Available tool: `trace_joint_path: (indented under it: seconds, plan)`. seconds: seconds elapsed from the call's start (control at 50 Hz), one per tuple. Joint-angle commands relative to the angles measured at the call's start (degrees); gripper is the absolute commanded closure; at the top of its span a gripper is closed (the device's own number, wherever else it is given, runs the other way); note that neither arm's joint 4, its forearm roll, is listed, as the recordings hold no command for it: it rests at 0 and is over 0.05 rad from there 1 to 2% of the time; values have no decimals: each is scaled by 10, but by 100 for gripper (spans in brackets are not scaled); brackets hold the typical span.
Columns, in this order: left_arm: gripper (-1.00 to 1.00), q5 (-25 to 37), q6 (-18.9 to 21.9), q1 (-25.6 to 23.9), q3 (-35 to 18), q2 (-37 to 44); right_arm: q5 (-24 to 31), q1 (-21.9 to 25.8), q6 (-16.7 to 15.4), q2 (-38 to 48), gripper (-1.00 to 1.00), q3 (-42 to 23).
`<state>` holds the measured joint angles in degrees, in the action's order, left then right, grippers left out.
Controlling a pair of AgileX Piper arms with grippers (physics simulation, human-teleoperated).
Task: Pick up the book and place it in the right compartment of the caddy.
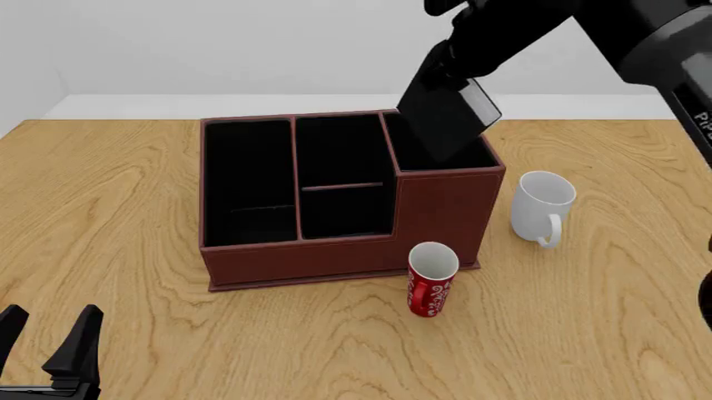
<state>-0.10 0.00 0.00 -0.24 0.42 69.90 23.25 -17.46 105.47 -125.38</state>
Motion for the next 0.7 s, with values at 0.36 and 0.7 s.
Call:
trace_joint_path:
  seconds: [0.36,0.7]
  plan:
    - [-100,0,0,0,0,0,0,-3,29,34,100,-21]
    - [-100,0,0,0,0,0,0,-5,37,49,100,-26]
